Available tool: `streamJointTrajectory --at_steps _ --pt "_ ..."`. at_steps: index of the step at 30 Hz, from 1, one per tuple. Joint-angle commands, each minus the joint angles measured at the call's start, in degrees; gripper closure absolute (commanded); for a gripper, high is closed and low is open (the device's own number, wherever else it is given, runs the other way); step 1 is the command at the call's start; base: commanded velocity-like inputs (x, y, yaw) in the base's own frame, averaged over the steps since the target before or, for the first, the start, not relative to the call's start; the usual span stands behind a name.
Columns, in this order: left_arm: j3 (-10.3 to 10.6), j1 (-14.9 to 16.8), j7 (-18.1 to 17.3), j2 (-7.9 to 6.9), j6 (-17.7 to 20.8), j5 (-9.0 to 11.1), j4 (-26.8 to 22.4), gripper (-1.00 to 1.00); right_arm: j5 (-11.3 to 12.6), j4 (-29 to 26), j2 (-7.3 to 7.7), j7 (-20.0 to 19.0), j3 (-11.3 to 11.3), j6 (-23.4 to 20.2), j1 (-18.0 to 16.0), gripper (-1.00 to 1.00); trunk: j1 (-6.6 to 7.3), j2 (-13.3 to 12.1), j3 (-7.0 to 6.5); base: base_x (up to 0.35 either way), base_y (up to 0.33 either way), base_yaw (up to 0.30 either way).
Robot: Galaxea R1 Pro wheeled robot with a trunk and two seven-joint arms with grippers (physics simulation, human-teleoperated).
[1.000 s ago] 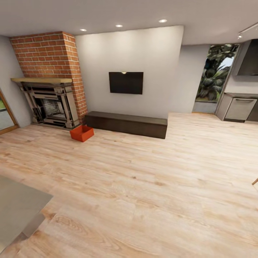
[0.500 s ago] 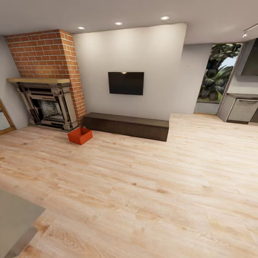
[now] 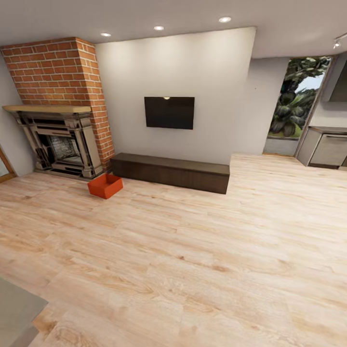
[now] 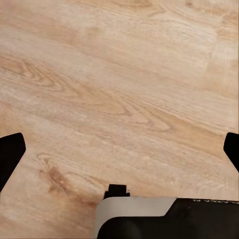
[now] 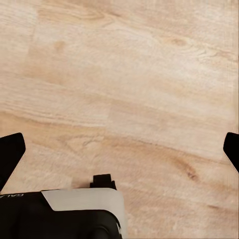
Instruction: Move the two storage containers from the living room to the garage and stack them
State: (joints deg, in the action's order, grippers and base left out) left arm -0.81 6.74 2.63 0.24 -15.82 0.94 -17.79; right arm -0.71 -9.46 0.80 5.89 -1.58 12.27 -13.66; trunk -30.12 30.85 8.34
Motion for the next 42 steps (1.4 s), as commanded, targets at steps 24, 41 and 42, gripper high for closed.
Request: streamJointTrajectory --at_steps 24,41,42 --pt "-0.2 0.0 2.5 -0.07 0.2 0.2 0.0 -1.0 0.0 0.1 -0.01 -0.5 0.1 0.2 0.0 -1.0 -0.05 0.1 0.1 0.329 0.0 0.0" --pt "-0.2 0.1 2.5 0.02 0.2 0.2 0.0 -1.0 0.0 0.1 -0.01 -0.5 0.1 0.2 0.0 -1.0 -0.05 0.1 0.1 0.329 0.0 0.0" --pt "-0.2 0.0 2.5 0.02 0.2 0.2 0.0 -1.0 0.0 0.1 -0.01 -0.5 0.1 0.2 0.0 -1.0 -0.05 0.1 0.1 0.329 0.0 0.0"
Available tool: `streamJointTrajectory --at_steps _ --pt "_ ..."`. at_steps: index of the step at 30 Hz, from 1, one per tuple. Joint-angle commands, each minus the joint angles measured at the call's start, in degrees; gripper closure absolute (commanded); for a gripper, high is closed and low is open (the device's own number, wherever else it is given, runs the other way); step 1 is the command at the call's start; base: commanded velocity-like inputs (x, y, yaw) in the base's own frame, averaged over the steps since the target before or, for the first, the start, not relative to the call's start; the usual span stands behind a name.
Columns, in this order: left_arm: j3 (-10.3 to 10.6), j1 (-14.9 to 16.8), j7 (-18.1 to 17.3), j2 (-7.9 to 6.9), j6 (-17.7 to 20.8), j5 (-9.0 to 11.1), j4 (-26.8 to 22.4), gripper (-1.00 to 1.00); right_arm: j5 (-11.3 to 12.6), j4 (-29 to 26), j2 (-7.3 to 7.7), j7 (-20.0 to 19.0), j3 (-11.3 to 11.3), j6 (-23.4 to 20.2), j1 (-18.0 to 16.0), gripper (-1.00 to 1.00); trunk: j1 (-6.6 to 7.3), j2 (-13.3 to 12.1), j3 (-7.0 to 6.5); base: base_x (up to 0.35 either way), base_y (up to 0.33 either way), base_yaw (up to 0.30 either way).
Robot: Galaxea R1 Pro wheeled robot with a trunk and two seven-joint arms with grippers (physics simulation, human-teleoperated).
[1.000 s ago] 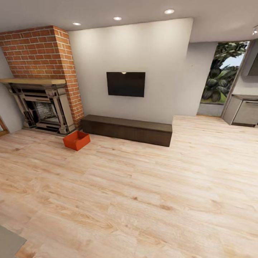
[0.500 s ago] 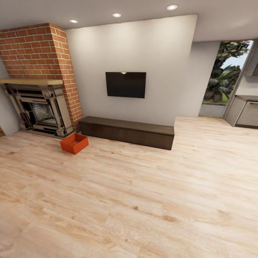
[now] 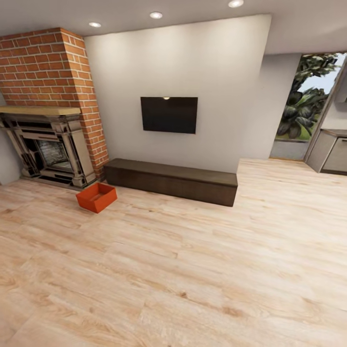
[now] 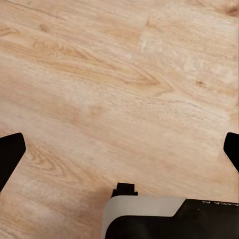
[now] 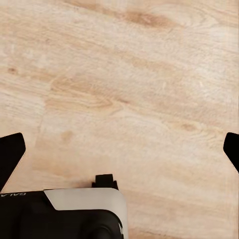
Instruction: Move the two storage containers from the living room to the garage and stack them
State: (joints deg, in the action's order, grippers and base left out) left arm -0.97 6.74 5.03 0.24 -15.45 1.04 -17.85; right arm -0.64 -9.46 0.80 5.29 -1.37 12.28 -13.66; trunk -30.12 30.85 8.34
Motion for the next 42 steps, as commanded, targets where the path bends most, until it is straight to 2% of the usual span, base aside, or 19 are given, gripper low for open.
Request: streamJointTrajectory --at_steps 1,42 --pt "-0.1 0.1 0.1 0.02 -0.2 0.1 0.0 -1.0 -0.1 0.1 -0.01 0.1 -0.1 0.2 0.0 -1.0 -0.05 0.1 0.1 0.329 0.0 0.0" --pt "-0.1 0.0 0.1 0.11 -0.1 0.1 0.1 -1.0 -0.1 0.1 -0.01 0.1 -0.1 0.2 0.0 -1.0 -0.05 0.1 0.1 0.329 0.011 0.0"
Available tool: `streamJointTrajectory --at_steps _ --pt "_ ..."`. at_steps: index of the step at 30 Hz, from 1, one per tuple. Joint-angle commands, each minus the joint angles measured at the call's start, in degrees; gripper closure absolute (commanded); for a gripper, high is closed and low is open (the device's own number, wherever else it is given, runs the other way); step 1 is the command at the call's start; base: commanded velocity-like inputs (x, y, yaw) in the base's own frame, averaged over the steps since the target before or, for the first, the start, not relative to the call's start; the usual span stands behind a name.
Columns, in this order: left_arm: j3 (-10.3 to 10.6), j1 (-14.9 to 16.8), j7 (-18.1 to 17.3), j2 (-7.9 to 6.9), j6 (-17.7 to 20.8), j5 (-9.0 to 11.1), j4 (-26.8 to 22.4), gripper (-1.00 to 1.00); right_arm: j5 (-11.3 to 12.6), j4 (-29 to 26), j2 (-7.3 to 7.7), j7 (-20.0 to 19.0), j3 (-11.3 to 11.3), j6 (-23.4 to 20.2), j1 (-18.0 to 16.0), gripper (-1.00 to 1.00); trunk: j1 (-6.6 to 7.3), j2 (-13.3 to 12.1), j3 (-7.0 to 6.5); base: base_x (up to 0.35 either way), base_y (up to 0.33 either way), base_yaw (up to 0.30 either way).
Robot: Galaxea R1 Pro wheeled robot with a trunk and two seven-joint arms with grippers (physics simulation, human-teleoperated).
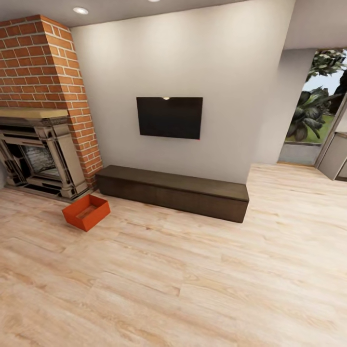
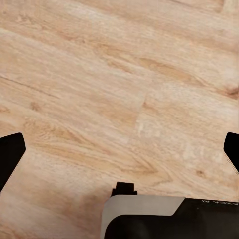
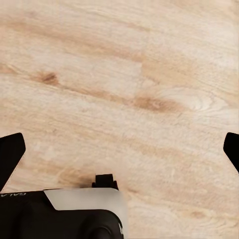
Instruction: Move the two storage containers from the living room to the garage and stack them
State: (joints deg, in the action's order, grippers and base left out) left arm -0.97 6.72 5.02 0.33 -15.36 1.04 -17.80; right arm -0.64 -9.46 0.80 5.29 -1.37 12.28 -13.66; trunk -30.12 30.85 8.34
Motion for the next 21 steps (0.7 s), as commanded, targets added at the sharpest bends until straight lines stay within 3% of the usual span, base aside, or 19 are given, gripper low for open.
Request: streamJointTrajectory --at_steps 1,21 --pt "-0.1 0.0 0.1 0.03 -0.2 0.1 0.0 -1.0 -0.1 0.1 -0.01 0.1 -0.1 0.2 0.0 -1.0 -0.05 0.1 0.1 0.329 0.0 0.0" --pt "-0.1 0.1 0.1 -0.05 -0.2 0.1 0.0 -1.0 -0.1 0.1 -0.01 0.1 -0.1 0.2 0.0 -1.0 -0.05 0.1 0.1 0.329 0.0 0.0"
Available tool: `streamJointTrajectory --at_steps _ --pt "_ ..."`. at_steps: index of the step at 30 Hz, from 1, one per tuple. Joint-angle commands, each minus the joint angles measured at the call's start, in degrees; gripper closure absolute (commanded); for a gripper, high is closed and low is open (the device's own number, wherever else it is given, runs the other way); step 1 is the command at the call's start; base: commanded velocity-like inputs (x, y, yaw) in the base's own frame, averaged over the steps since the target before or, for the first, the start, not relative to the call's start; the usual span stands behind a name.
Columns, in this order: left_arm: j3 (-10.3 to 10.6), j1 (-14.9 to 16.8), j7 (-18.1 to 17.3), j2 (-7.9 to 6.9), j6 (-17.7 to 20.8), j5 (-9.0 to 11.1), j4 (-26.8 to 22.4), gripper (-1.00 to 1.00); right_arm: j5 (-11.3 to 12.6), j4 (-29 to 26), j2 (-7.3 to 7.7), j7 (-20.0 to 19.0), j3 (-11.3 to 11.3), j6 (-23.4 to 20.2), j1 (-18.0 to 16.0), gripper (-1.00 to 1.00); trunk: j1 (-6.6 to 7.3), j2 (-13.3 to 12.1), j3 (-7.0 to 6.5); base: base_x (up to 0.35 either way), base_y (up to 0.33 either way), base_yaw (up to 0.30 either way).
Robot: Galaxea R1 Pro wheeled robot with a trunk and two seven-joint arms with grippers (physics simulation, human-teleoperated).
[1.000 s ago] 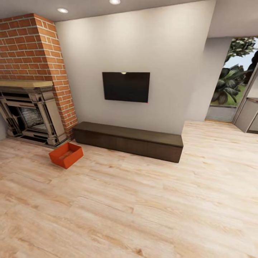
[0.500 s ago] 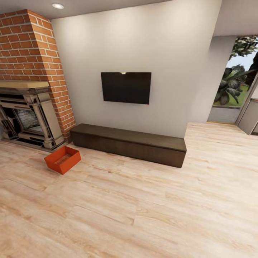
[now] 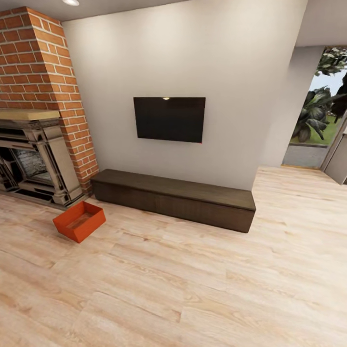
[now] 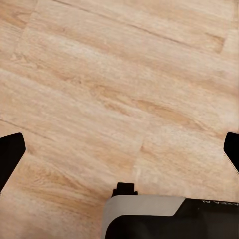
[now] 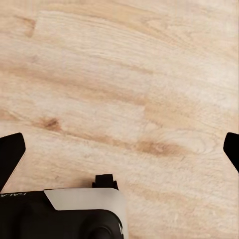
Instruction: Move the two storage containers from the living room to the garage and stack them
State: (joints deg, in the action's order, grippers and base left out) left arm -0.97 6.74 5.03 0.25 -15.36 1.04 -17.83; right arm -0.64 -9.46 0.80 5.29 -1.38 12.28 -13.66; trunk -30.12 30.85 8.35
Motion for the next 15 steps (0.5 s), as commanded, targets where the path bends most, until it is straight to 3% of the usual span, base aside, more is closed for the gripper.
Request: streamJointTrajectory --at_steps 1,15 --pt "-0.1 0.0 0.1 0.04 -0.2 0.1 0.0 -1.0 -0.1 0.1 -0.01 0.1 -0.1 0.2 0.0 -1.0 -0.05 0.1 0.1 0.329 0.0 0.0" --pt "-0.1 0.0 0.1 0.03 -0.2 0.1 0.1 -1.0 -0.1 0.1 -0.01 0.1 -0.1 0.2 0.0 -1.0 -0.05 0.1 0.1 0.329 0.0 0.0"
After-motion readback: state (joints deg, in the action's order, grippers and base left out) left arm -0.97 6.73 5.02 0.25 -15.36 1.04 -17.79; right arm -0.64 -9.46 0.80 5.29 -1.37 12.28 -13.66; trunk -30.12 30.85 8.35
